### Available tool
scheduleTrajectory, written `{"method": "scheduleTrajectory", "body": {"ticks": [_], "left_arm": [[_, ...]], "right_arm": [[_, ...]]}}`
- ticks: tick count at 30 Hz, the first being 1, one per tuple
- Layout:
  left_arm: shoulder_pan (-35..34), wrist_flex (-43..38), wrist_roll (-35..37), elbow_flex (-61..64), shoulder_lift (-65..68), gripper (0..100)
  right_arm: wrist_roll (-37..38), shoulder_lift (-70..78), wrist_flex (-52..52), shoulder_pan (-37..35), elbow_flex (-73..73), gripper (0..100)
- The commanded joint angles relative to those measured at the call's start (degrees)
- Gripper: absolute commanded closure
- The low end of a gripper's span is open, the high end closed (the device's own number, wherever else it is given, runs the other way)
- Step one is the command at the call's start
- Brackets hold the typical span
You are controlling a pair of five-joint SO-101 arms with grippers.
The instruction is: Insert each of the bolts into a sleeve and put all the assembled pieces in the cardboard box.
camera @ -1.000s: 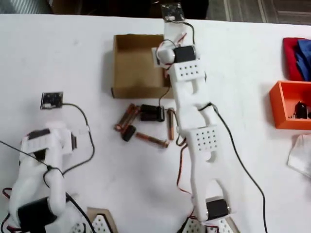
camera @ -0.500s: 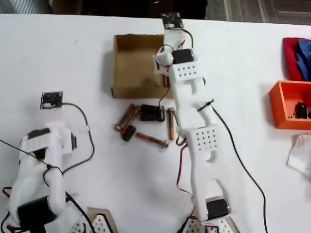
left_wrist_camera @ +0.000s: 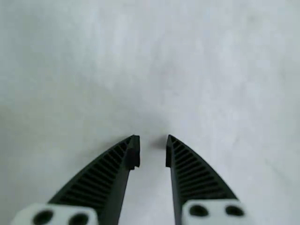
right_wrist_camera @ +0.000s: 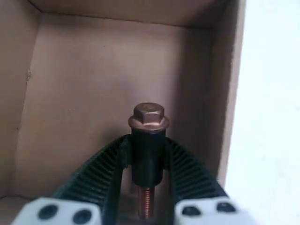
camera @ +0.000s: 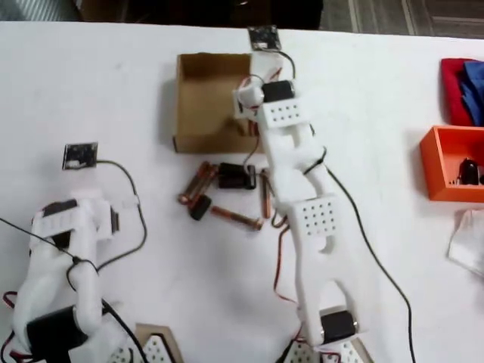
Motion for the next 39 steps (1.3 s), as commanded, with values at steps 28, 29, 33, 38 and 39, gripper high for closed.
{"method": "scheduleTrajectory", "body": {"ticks": [28,29,33,38,39], "left_arm": [[-0.6,0.6,0.4,-2.1,0.1,88],[-0.6,0.6,0.4,-2.1,0.1,88],[-0.6,0.6,0.4,-2.1,0.1,88],[-0.6,0.6,0.4,-2.1,0.1,88],[-0.6,0.6,0.4,-2.0,0.1,88]], "right_arm": [[-0.5,3.4,-1.7,-1.0,-0.4,92.8],[-0.5,3.4,-1.7,-1.0,-0.4,90.7],[-0.5,3.4,-1.6,-1.0,-0.9,88.0],[-0.5,2.7,-1.4,-0.8,-2.1,88.0],[-0.5,2.8,-0.7,-0.8,-3.3,88.0]]}}
